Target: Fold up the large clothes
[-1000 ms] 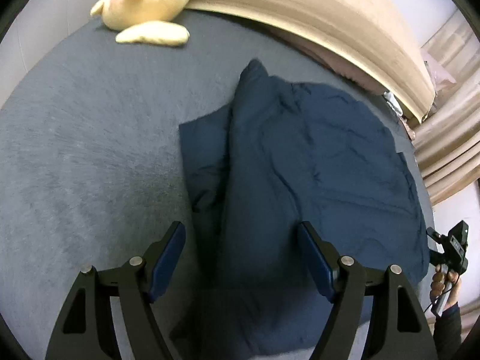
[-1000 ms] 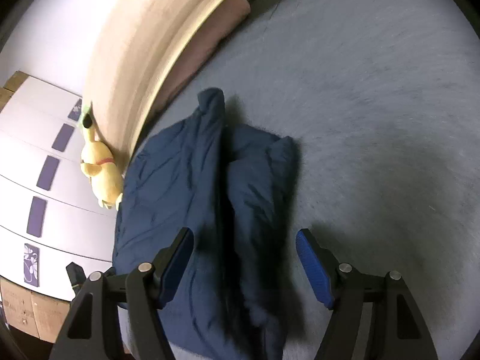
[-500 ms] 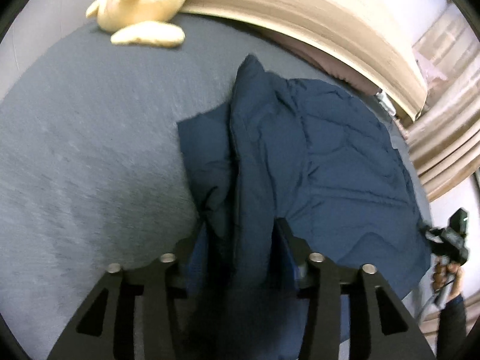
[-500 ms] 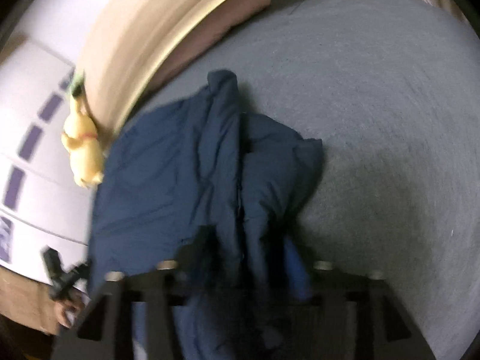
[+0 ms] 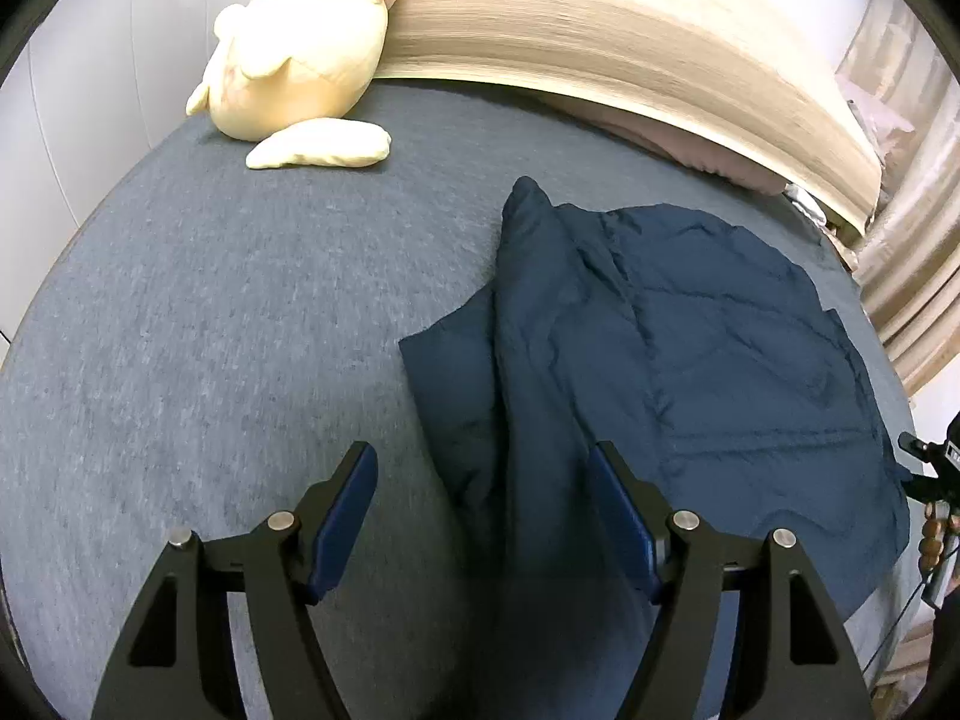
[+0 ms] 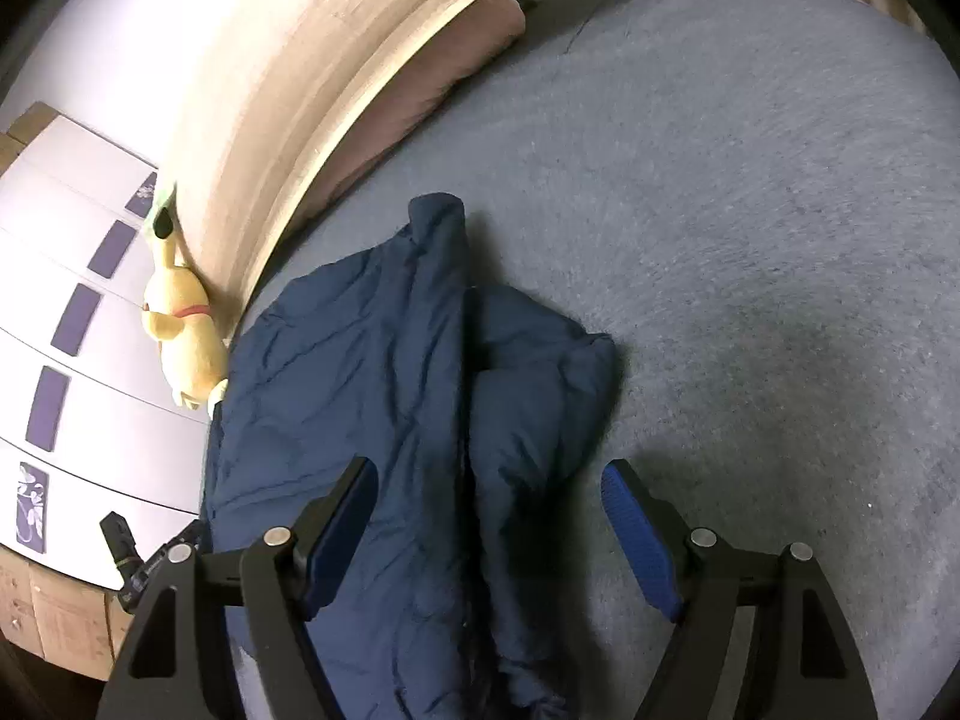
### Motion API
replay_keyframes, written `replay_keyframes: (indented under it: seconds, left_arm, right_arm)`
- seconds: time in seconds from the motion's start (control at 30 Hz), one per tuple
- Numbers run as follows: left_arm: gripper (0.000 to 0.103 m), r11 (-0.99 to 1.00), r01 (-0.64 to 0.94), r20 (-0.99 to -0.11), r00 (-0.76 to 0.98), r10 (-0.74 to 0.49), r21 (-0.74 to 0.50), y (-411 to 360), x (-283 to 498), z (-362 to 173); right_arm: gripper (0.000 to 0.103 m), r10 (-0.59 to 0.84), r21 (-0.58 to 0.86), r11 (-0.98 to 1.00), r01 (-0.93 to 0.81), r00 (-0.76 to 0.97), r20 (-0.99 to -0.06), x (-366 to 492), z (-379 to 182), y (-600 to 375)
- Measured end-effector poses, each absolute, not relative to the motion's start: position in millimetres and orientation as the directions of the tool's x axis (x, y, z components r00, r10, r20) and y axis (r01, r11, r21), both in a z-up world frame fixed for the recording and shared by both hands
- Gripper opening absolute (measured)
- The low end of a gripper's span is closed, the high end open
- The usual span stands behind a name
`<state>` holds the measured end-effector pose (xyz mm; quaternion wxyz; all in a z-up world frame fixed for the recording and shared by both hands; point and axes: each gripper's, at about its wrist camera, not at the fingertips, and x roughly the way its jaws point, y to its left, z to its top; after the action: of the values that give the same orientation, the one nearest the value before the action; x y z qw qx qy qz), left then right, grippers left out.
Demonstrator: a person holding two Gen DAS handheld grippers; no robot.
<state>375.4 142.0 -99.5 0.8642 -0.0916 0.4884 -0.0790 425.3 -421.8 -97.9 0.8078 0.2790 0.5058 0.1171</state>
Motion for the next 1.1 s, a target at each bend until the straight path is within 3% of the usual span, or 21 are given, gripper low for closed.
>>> replay_keyframes:
  seconds: [0.8, 0.9, 1.03, 1.1]
  left_arm:
    - [0.074, 0.962, 0.06, -0.825, 0.503, -0.258, -0.265, 152.5, 395.6, -112.7]
    - [0.079, 0.946, 0.053, -0.829, 0.467, -0.308, -0.321, 154.8, 398.3, -120.7]
    - [0.08, 0.885, 0.111, -0.818, 0.343, -0.462, -0.453, 143.1, 401.2, -138.1]
    - [0.081, 0.882, 0.12, -0.816, 0.342, -0.467, -0.455, 141.7, 402.5, -138.8]
  right_arm:
    - [0.08, 0.49, 0.572, 0.815, 0.087, 0.422, -0.762, 446.5, -116.7, -418.1]
    - [0.081, 0.537, 0.601, 0.798, 0.055, 0.388, -0.749, 450.9, -120.8, -402.1]
    - [0.081, 0.556, 0.584, 0.811, -0.037, 0.357, -0.751, 455.3, -113.2, -382.8]
    - [0.072, 0.538, 0.559, 0.828, -0.041, 0.338, -0.772, 458.9, -116.6, -382.4]
